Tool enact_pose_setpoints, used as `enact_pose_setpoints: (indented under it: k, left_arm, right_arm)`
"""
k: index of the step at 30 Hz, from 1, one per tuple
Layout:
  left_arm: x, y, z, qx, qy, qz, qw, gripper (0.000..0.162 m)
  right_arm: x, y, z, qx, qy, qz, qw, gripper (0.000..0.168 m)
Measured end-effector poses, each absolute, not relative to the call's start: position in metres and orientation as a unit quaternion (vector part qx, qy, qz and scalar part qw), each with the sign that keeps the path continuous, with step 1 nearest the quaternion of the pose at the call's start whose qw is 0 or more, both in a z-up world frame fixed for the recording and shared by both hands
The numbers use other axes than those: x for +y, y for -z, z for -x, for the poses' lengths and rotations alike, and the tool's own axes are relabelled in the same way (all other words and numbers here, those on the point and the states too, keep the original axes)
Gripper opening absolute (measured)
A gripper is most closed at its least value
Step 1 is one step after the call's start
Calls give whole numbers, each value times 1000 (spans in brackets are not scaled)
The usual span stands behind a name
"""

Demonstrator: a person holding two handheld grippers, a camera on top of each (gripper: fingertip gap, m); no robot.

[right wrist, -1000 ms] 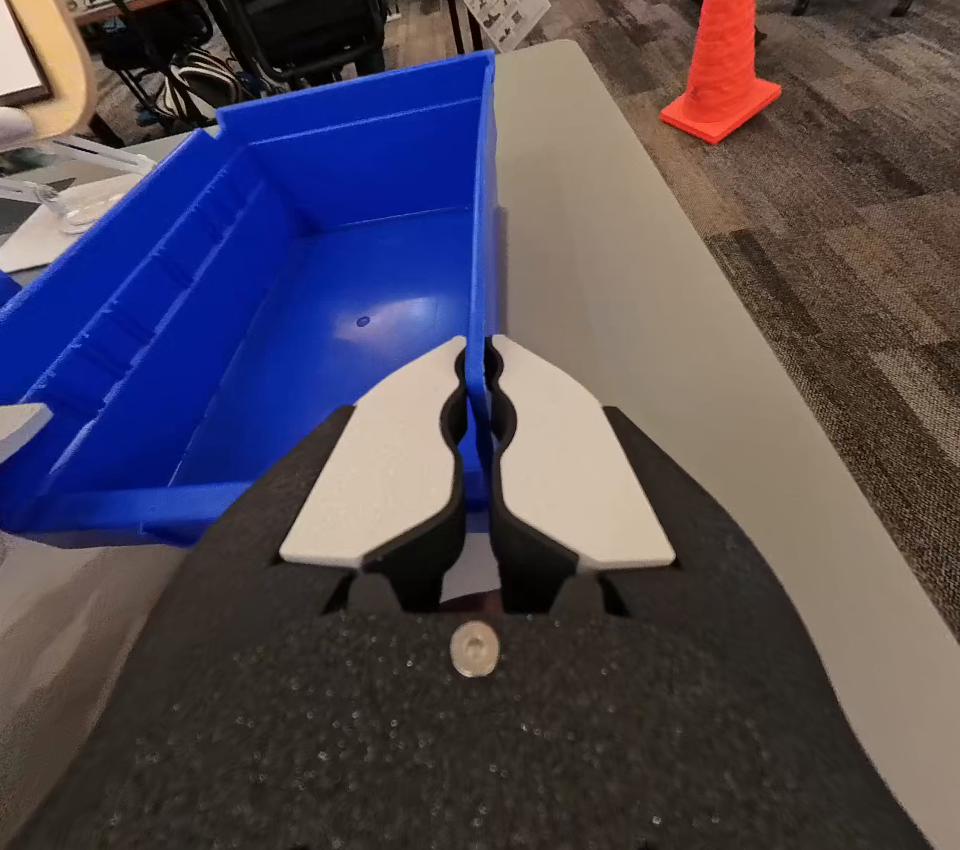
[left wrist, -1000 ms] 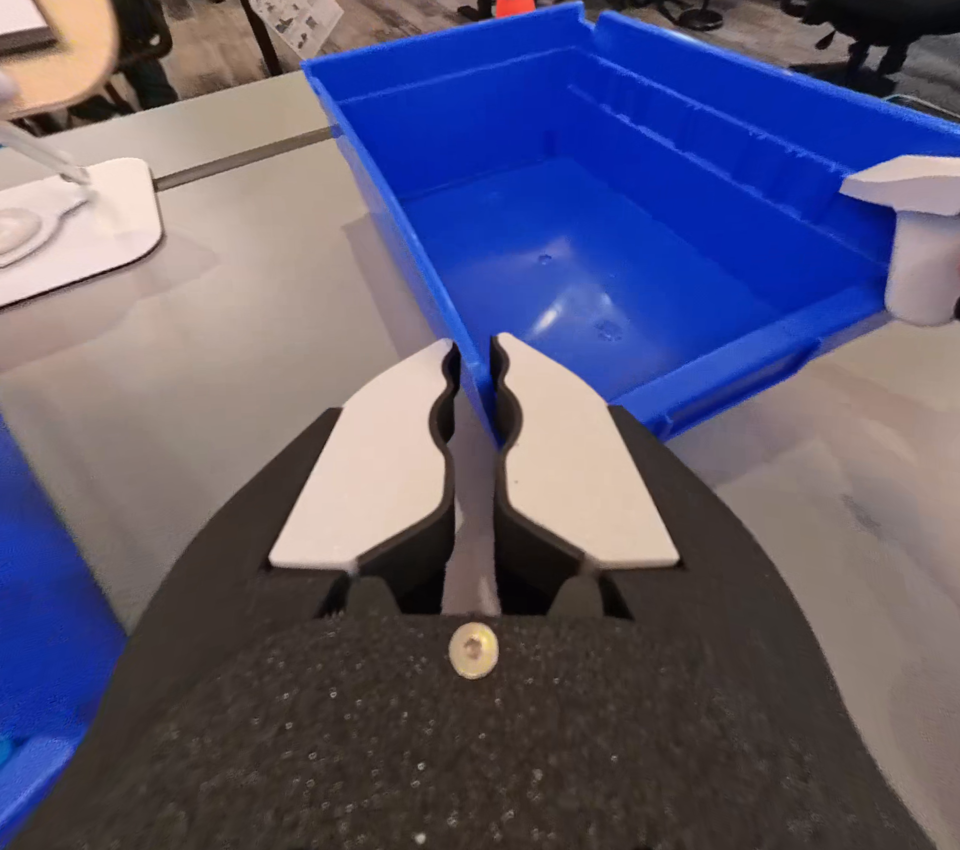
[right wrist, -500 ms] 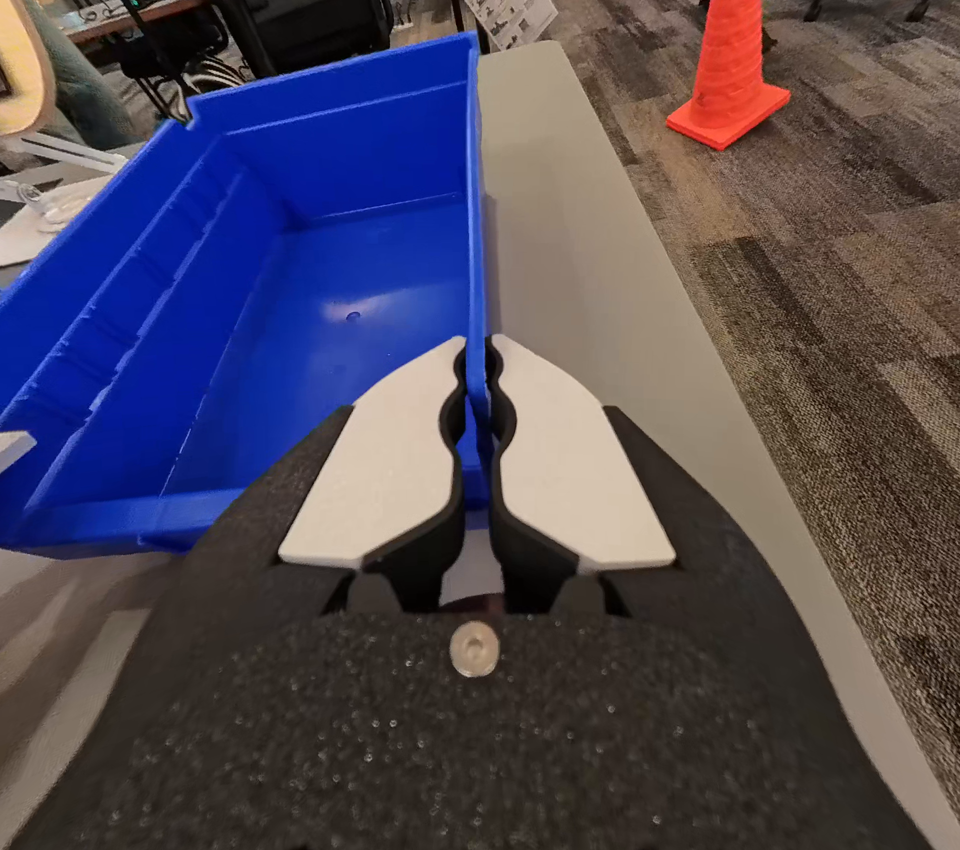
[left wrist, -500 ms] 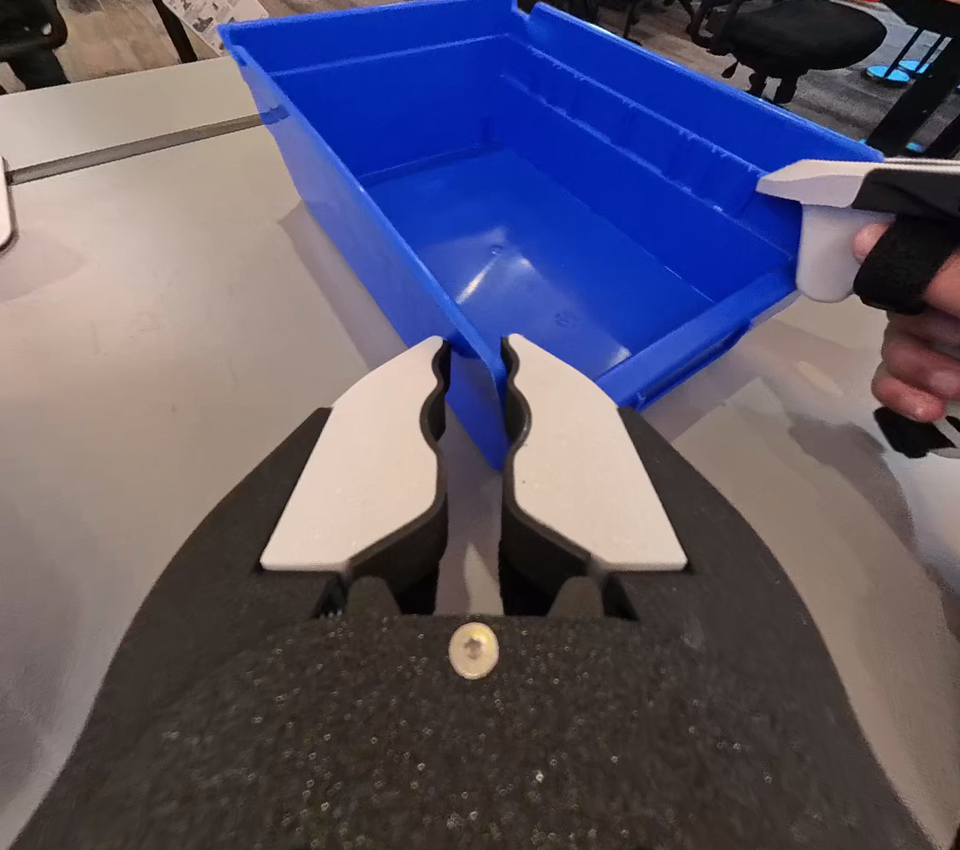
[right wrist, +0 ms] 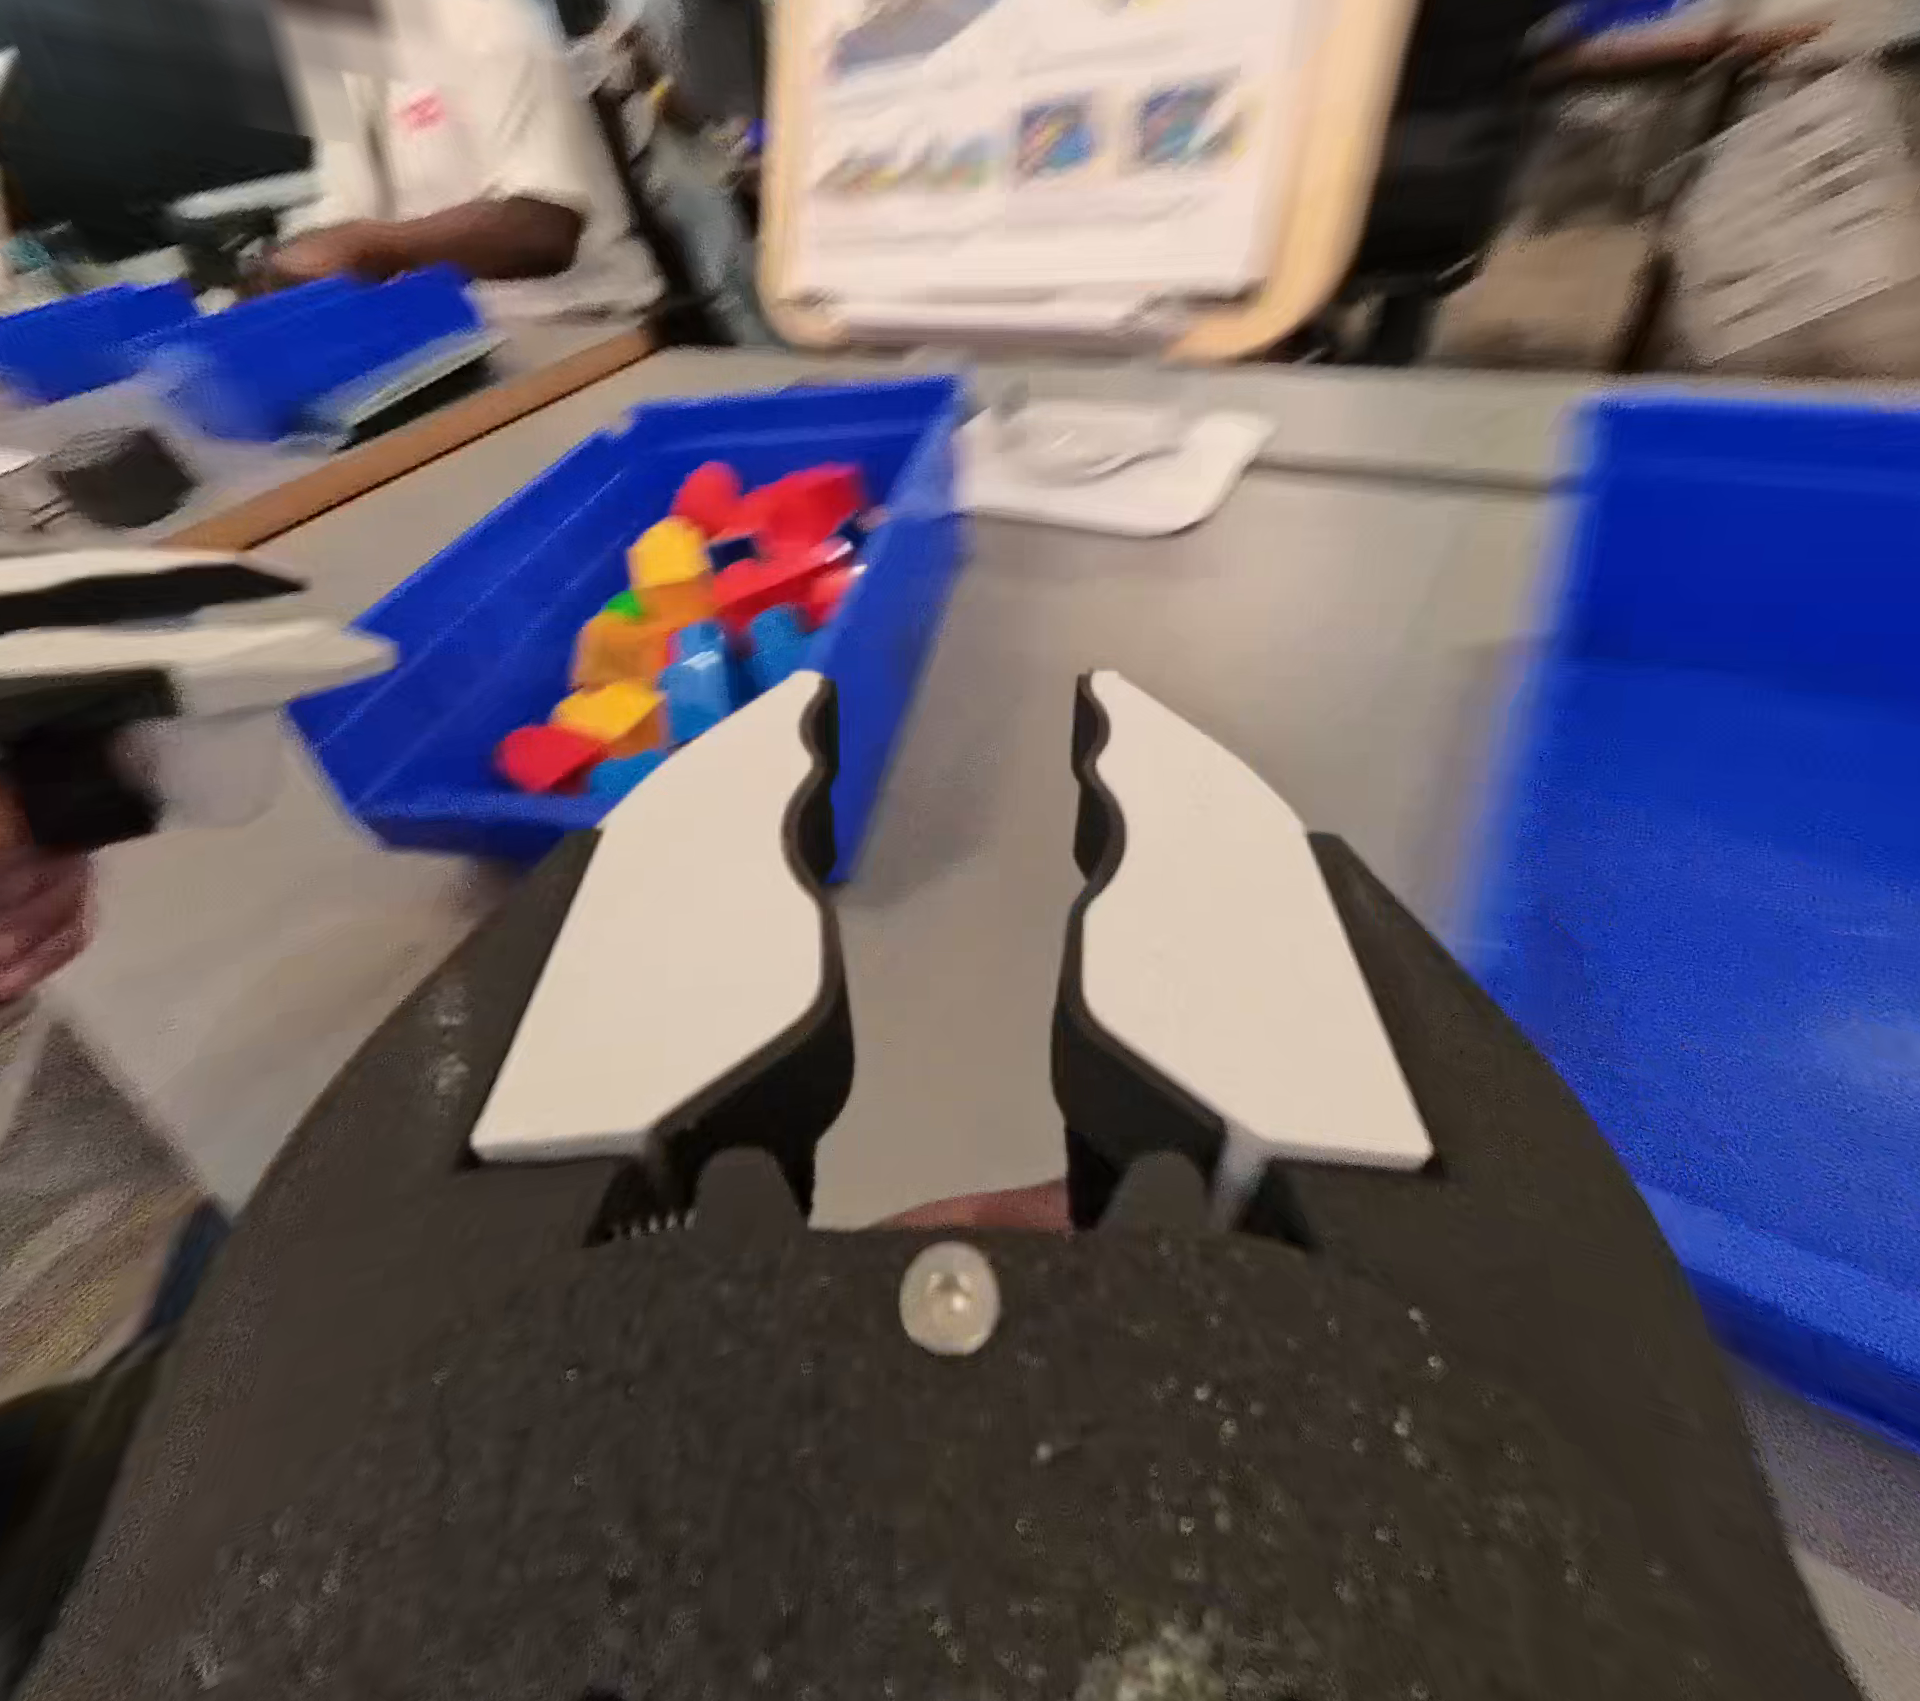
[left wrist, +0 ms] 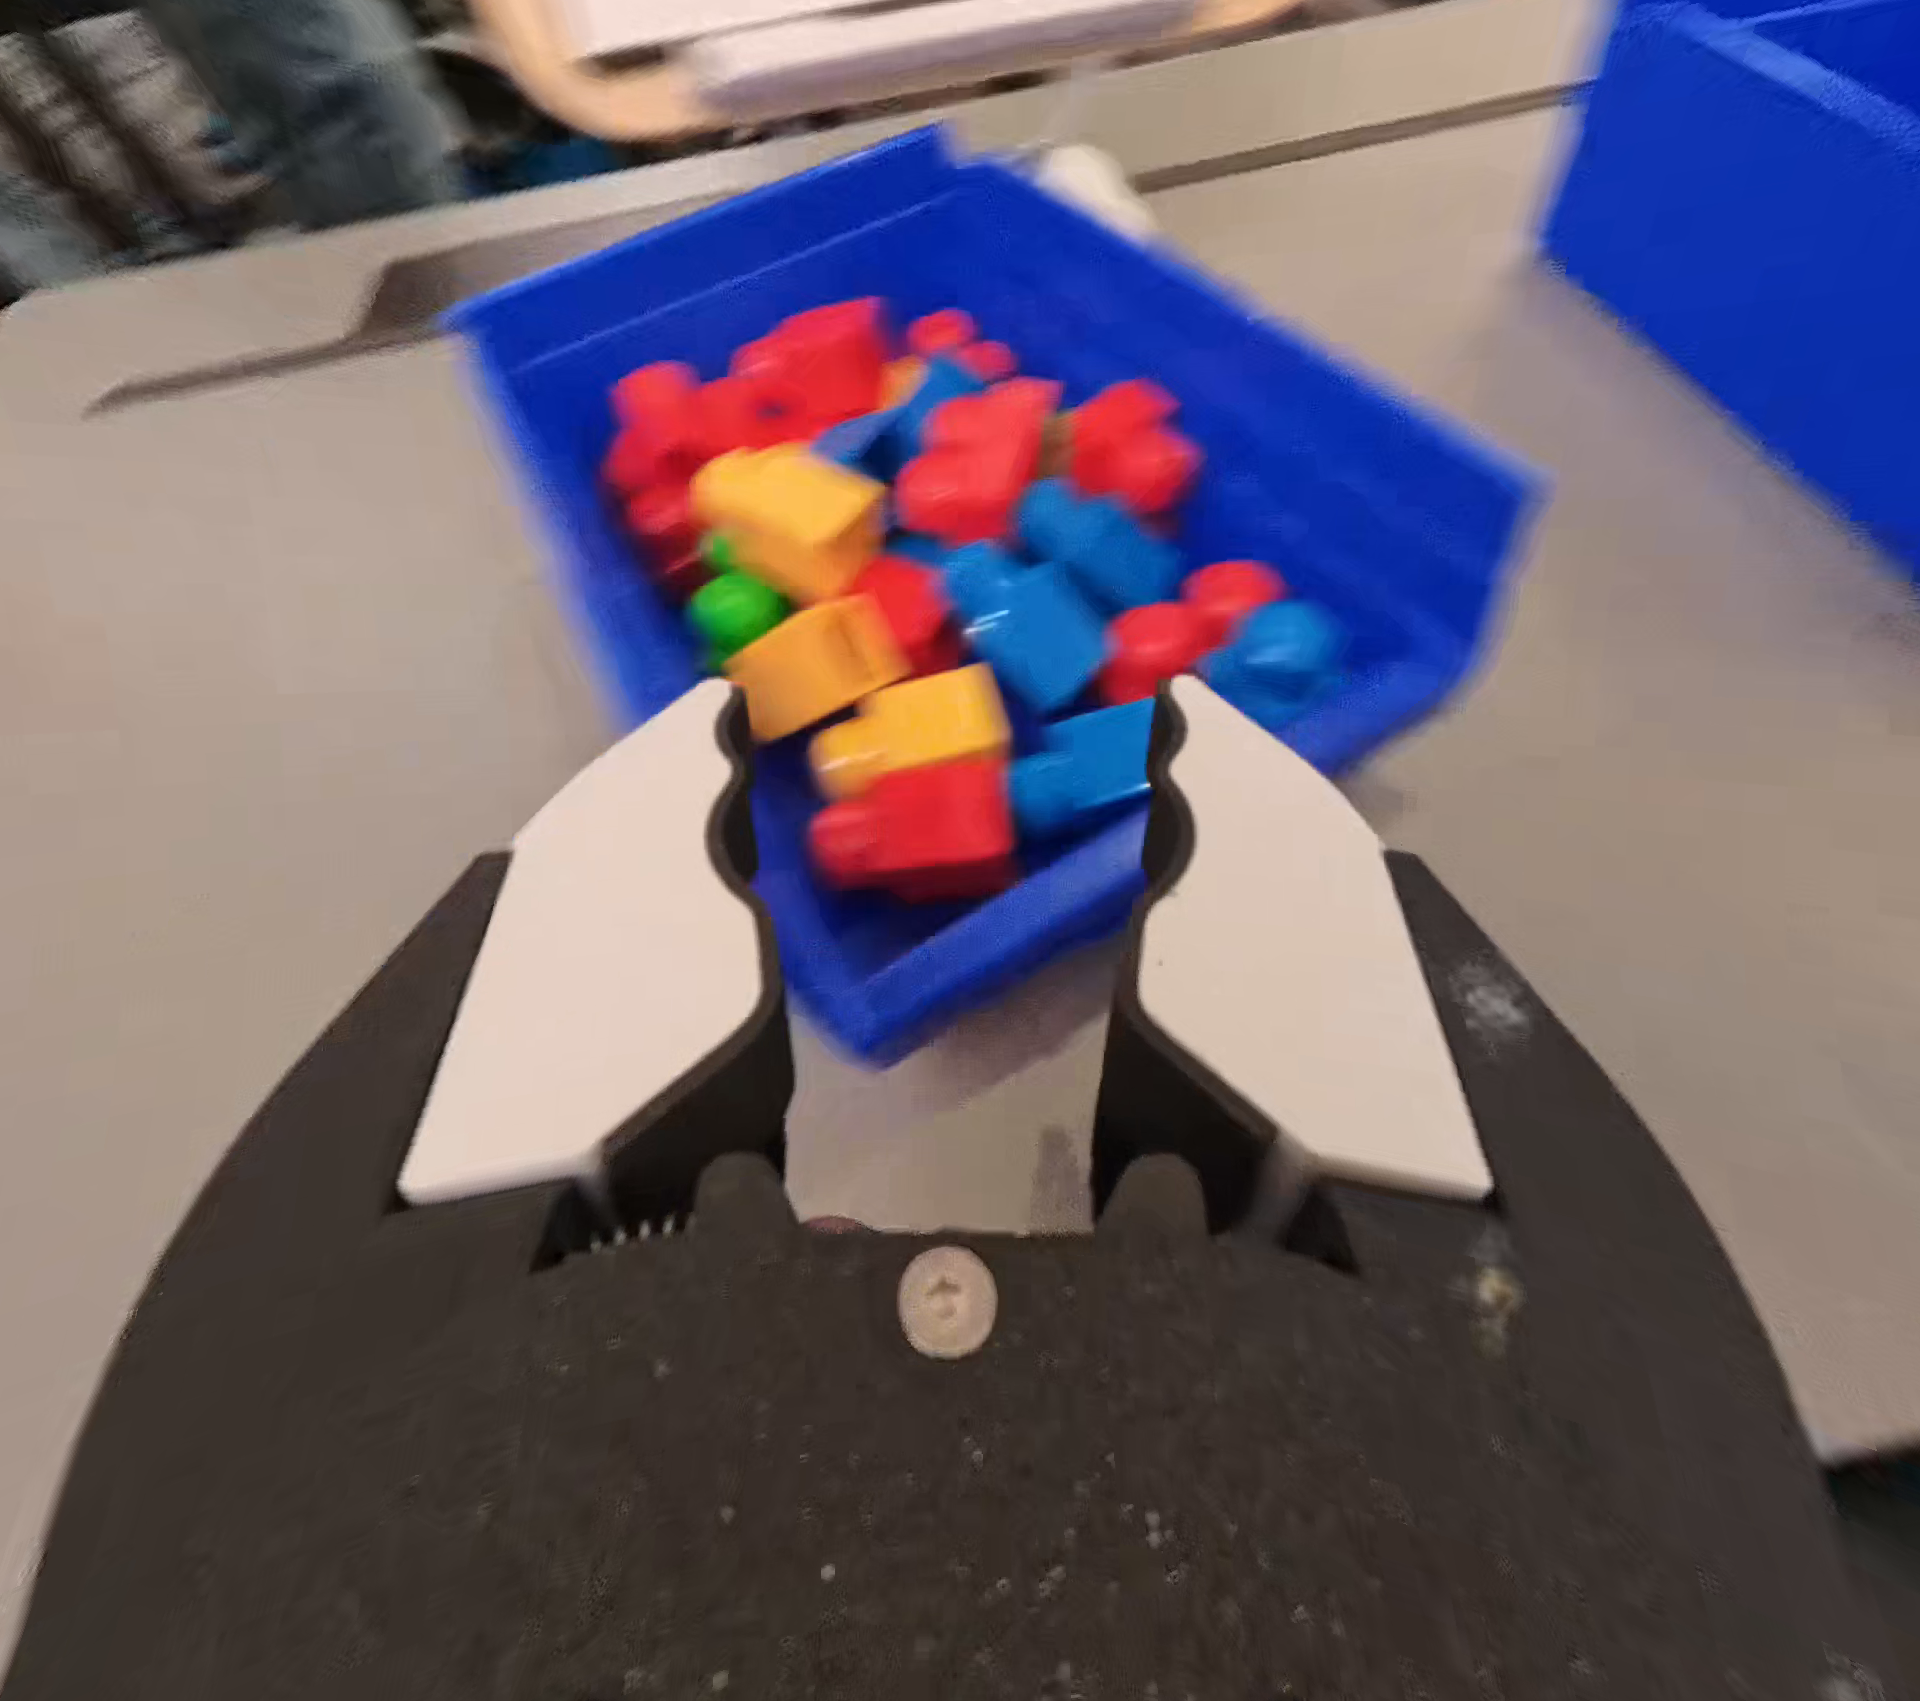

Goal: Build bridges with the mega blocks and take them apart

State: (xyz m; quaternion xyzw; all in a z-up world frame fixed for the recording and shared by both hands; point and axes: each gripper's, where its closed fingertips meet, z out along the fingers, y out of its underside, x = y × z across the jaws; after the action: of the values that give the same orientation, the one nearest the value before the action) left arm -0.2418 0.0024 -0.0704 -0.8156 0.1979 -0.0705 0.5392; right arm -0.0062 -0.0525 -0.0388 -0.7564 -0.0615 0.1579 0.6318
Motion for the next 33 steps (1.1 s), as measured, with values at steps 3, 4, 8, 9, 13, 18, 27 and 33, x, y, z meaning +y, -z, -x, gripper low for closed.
enact_pose_setpoints:
  k: [3, 4, 8, 9, 13, 18, 27, 33]
  left_arm:
    - [17, 103, 282, 129, 89, 841, 517, 72]
    - [20, 113, 283, 117, 104, 847, 508, 72]
    - [28, 127, 271, 93, 156, 848, 498, 58]
    - [31, 127, 271, 94, 151, 847, 501, 49]
    - [39, 126, 279, 84, 123, 848, 508, 20]
    - [38, 120, 309, 72, 66, 850, 518, 5]
    - [67, 79, 452, 84, 26, 849, 521, 4]
    - [108, 89, 514, 92, 47, 847, 521, 3]
  right_arm:
    - [-24, 83, 68, -95, -152, 793, 583, 42]
    - [-15, 91, 73, -96, -131, 795, 584, 40]
    - [17, 114, 93, -67, -147, 815, 556, 33]
    - [24, 120, 95, -60, -141, 824, 545, 31]
    - [38, 135, 103, -56, -120, 836, 532, 20]
    - [24, 114, 120, 8, -67, 813, 579, 2]
    - [32, 88, 268, 22, -95, 781, 617, 4]
    - [57, 100, 335, 21, -97, 799, 593, 6]
